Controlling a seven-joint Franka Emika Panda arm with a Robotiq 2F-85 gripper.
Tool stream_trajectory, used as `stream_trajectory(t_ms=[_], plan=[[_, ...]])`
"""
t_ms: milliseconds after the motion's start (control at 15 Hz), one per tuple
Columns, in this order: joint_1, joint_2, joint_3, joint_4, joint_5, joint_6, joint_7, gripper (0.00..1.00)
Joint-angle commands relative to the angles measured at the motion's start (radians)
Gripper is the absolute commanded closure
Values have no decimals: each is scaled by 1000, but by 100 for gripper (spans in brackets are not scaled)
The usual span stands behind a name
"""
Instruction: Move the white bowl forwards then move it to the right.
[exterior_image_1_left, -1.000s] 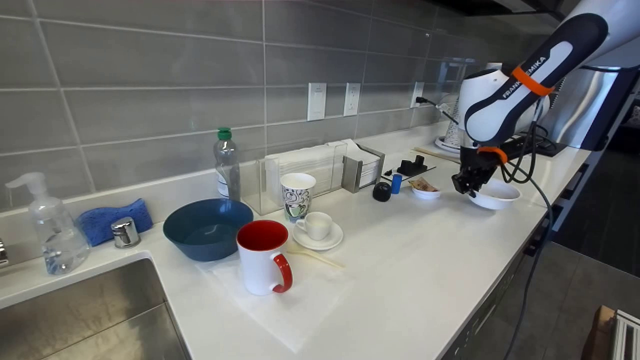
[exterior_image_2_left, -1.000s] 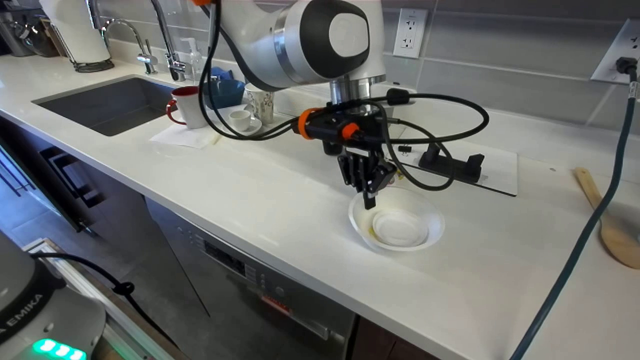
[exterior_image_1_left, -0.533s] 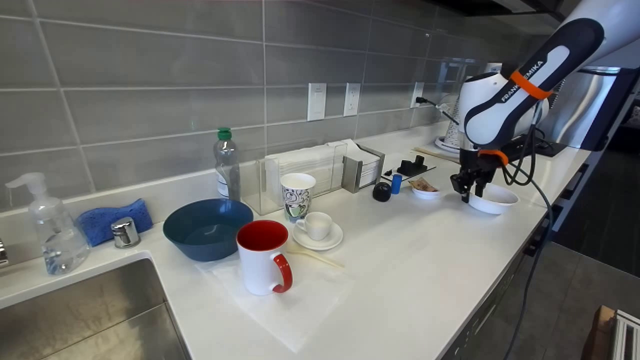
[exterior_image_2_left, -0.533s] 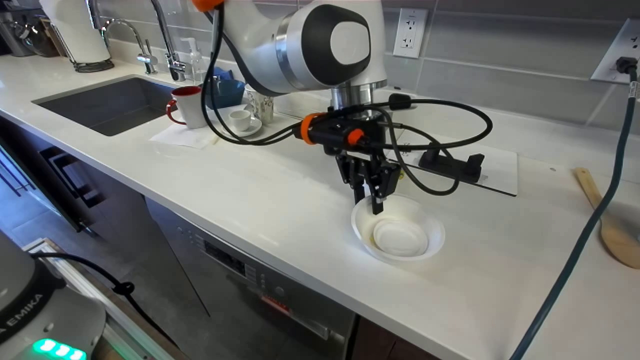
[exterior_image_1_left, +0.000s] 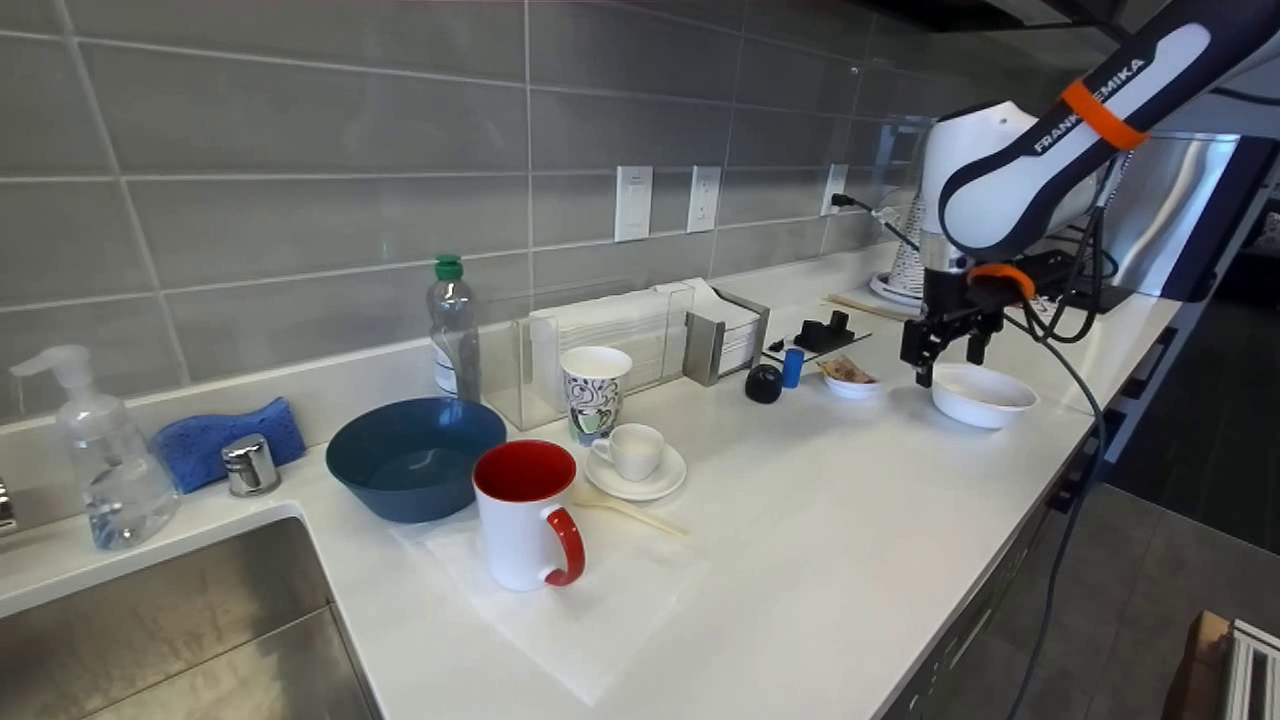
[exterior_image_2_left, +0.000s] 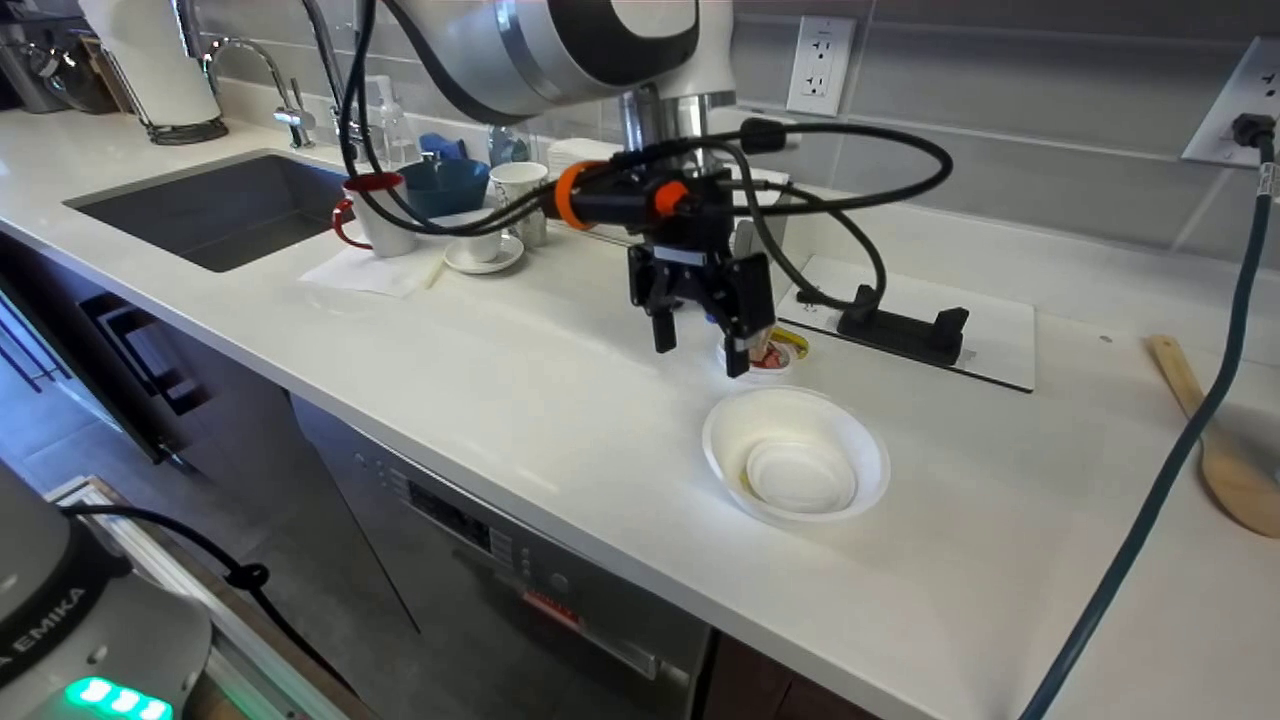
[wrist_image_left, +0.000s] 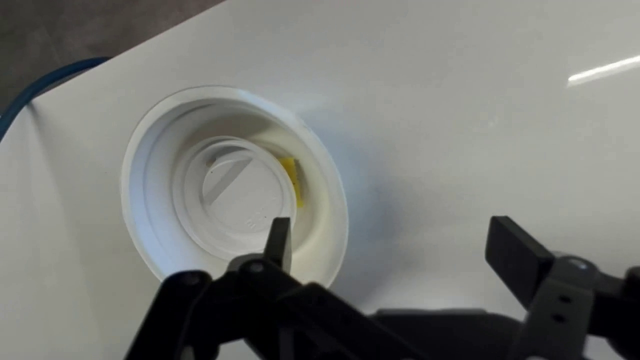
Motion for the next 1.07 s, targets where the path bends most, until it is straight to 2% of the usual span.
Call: stream_trajectory(t_ms=[0,200,467,600,733,800,1000], plan=[[18,-159,63,-73,136,-84,-69,0],[68,-248,137,-103,302,-126,-90,0],[130,-335,249,-126,333,-169,91,0],[150,-392,286,-159,348,-188,126,0],[163,-459,299,-206,375,-180,113,0],[149,-363,304,-137,342,-179,116,0],[152,-426,311,-180,351,-179,114,0]])
